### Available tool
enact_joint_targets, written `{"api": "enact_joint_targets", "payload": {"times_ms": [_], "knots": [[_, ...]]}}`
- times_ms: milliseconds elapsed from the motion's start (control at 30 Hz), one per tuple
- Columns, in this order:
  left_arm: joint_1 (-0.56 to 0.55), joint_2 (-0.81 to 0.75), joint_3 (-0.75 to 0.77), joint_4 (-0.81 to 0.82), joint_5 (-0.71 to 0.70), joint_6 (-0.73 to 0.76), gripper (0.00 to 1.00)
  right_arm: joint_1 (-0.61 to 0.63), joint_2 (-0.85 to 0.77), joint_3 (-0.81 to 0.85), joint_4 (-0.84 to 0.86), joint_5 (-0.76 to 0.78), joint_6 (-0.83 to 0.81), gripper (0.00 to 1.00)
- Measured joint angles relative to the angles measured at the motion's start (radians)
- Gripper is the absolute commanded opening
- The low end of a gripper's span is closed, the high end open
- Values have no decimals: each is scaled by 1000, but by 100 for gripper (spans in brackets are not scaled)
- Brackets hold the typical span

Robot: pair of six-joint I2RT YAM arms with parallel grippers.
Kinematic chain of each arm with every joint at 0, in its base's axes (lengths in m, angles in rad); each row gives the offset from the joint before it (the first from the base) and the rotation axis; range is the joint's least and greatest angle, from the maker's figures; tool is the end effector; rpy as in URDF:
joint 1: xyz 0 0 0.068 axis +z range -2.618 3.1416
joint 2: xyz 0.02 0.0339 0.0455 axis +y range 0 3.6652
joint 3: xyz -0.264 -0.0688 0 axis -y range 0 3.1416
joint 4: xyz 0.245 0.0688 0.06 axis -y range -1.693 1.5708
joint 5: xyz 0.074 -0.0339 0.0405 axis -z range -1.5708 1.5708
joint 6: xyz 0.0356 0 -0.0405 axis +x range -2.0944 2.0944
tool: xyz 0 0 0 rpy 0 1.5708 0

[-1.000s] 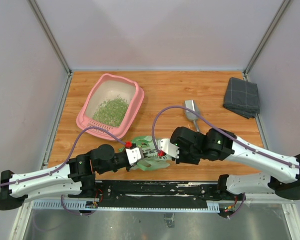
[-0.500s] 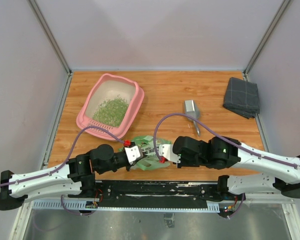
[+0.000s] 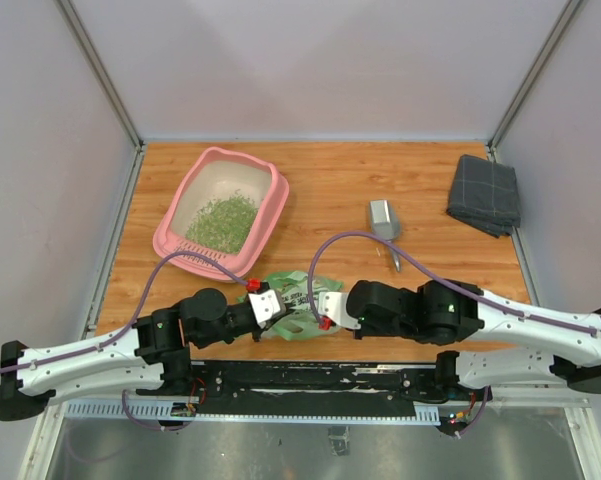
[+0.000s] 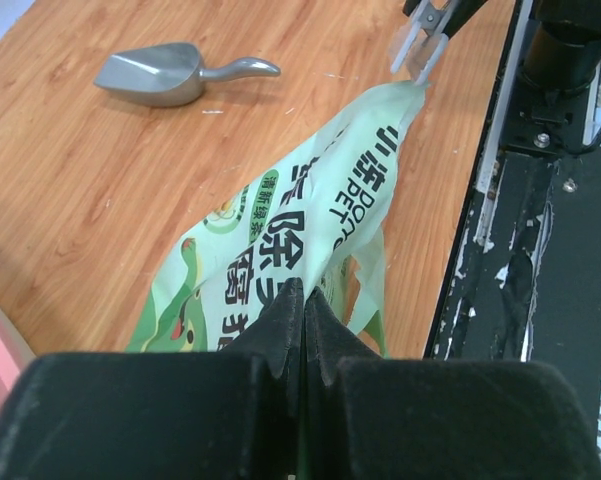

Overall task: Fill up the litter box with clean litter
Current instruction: Clamp the cat litter bag at the center of the board.

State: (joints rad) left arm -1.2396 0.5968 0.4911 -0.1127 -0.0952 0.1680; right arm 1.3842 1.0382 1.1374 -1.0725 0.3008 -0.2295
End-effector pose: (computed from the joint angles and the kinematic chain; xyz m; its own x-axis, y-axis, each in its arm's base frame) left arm 0.0547 -0.1487 0.2720 0.0829 0.2708 -0.9591 0.9101 0.3714 0.1835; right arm 0.0446 0.1794 0.3356 0.0571 -0.8687 -0.4921 -0.9187 0.1472 -0.3665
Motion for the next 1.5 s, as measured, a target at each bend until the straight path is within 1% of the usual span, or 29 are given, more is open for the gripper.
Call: {"api": "enact_joint_targets", "payload": {"times_ms": [133,300,400,433,500,600,700,867,1033,1300,1433,1500], "knots": [[0,-10,-5,11,5,16,1,2,12,37,0,-19,15,1],[0,-17,-16,41,37,27,21,3,8,130,9,-25,32,1],[0,-15,-5,92,74,20,39,3,-34,164,45,-45,39,1],[0,-13,4,107,82,12,43,3,-56,165,67,-66,39,1],[0,-6,26,129,105,-4,47,3,-100,163,113,-100,35,1],[0,-5,52,167,135,-40,50,3,-150,148,197,-124,38,1],[0,-6,69,217,169,-69,55,3,-195,105,322,-142,65,1],[0,13,102,275,211,-95,57,3,-285,-54,644,-205,140,1],[0,44,148,300,256,-116,60,3,-314,-143,908,-251,205,1],[0,68,153,375,341,-151,62,3,-326,-191,1111,-302,285,1],[0,87,153,405,378,-163,62,3,-361,-243,1176,-305,305,1],[0,97,153,418,390,-169,60,3,-380,-265,1195,-305,312,1]]}}
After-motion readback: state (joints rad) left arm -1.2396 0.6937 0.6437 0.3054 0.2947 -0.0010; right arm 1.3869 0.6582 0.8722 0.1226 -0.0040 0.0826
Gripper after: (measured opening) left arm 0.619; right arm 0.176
